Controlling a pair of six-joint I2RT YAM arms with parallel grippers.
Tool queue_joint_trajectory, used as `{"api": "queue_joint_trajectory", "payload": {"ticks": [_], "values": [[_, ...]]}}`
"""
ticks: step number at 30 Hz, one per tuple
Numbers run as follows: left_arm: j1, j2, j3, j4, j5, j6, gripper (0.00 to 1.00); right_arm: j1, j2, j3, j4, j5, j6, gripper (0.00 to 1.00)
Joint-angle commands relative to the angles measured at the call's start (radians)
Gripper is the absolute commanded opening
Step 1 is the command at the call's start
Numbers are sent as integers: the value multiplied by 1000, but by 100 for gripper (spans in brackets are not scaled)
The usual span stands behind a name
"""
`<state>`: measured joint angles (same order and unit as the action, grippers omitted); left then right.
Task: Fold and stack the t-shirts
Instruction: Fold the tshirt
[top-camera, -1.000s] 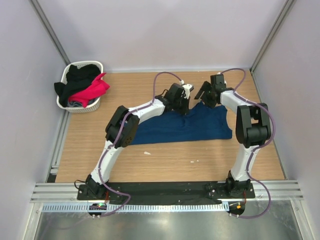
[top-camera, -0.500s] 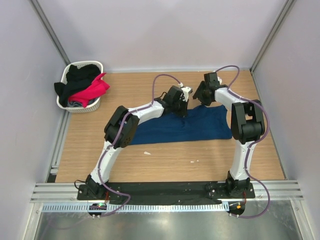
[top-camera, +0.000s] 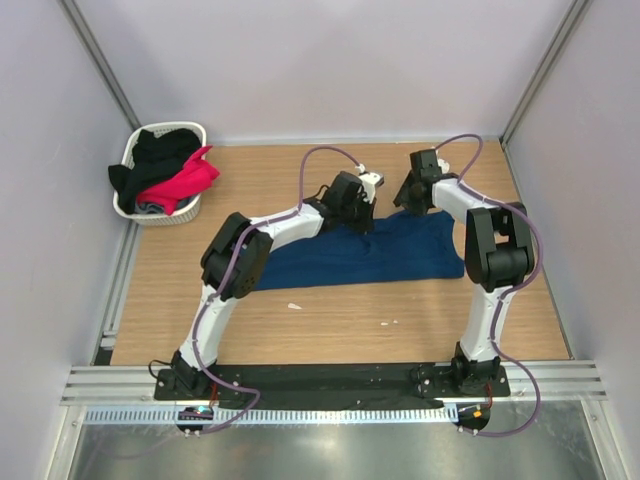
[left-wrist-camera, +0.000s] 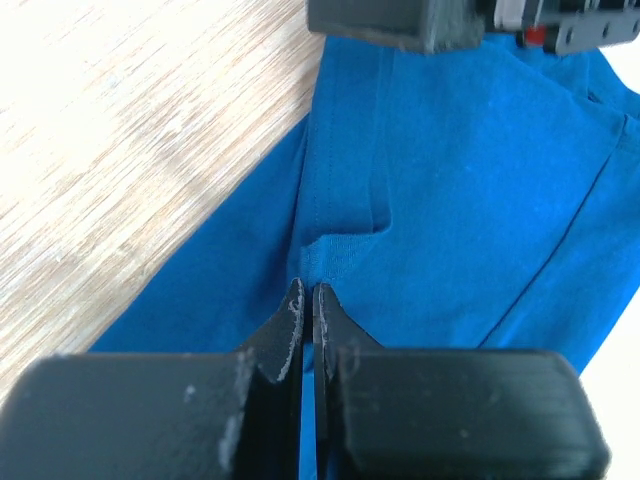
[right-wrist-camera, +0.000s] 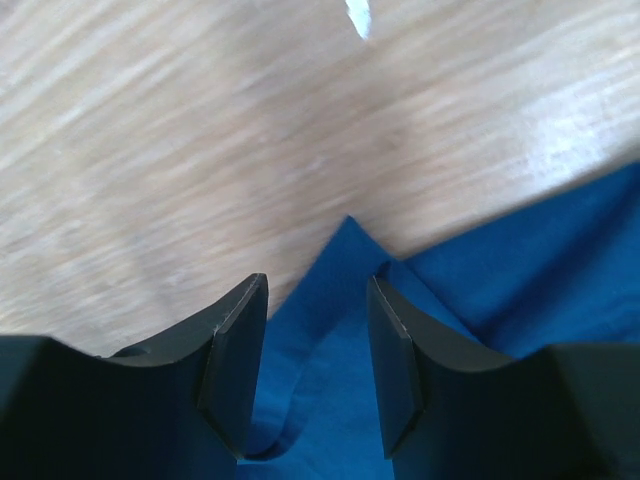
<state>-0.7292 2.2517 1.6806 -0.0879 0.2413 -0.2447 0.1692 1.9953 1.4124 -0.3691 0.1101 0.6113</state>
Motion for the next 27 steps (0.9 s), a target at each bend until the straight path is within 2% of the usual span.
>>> {"api": "queue_joint_trajectory", "payload": {"ticks": [1, 10, 27], "values": [[-1, -81, -12, 60, 13, 39, 0, 1, -87, -36, 1, 40, -8, 50], [-1, -104, -45, 79, 21, 30, 0, -8, -193, -108, 9, 60, -18, 53], [-3, -113, -62, 70, 23, 44, 0, -17, -56, -82, 101, 74, -25, 45]]}}
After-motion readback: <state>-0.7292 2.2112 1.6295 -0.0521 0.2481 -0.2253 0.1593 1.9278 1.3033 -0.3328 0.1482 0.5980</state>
